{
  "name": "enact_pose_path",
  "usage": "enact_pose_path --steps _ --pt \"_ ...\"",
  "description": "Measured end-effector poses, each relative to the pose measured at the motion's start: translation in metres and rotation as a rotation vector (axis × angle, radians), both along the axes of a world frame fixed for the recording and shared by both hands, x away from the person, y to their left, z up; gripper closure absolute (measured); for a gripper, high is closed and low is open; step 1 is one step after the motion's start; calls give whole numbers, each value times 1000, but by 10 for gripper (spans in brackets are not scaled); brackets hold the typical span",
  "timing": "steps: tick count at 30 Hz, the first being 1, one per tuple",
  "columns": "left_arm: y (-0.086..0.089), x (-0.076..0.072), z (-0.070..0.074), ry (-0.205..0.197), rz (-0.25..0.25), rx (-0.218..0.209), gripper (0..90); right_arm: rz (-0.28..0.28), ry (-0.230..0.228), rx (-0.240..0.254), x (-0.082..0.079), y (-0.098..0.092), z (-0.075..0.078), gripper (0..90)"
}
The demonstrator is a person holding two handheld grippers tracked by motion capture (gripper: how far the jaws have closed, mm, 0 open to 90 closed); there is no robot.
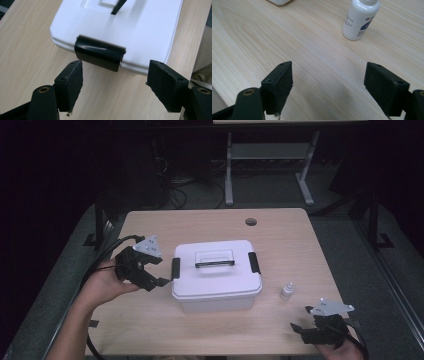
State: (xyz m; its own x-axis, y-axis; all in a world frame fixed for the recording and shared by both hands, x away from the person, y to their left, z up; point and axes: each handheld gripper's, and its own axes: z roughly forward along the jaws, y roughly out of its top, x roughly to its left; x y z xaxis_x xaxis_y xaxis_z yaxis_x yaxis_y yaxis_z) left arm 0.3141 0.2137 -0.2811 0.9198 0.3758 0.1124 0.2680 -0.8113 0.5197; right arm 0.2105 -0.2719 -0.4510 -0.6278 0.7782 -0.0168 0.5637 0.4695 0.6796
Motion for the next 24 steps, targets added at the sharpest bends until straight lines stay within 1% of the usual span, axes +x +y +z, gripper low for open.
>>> enact_pose_path --steps 5,6,8,10,15,18,21,23,24 --pt "-8 2 0 4 -4 0 281 5 0 1 0 1 0 225" --pt "-12 4 0 8 5 1 281 2 -1 0 0 1 0 225" --pt "-14 5 0 9 10 3 281 3 -2 0 0 1 0 225" --pt "-18 7 1 9 11 10 281 3 -1 0 0 1 0 225" --pt "-26 10 2 12 18 12 282 5 -5 2 0 1 1 224" --pt "-33 13 3 11 8 7 281 6 -3 3 0 1 1 223" --pt "-37 14 4 16 10 8 282 8 -4 3 0 1 1 222" --pt "-41 15 5 11 6 12 282 10 -4 2 0 1 1 222" --pt "-45 16 5 13 4 10 281 9 -4 3 0 1 1 222"
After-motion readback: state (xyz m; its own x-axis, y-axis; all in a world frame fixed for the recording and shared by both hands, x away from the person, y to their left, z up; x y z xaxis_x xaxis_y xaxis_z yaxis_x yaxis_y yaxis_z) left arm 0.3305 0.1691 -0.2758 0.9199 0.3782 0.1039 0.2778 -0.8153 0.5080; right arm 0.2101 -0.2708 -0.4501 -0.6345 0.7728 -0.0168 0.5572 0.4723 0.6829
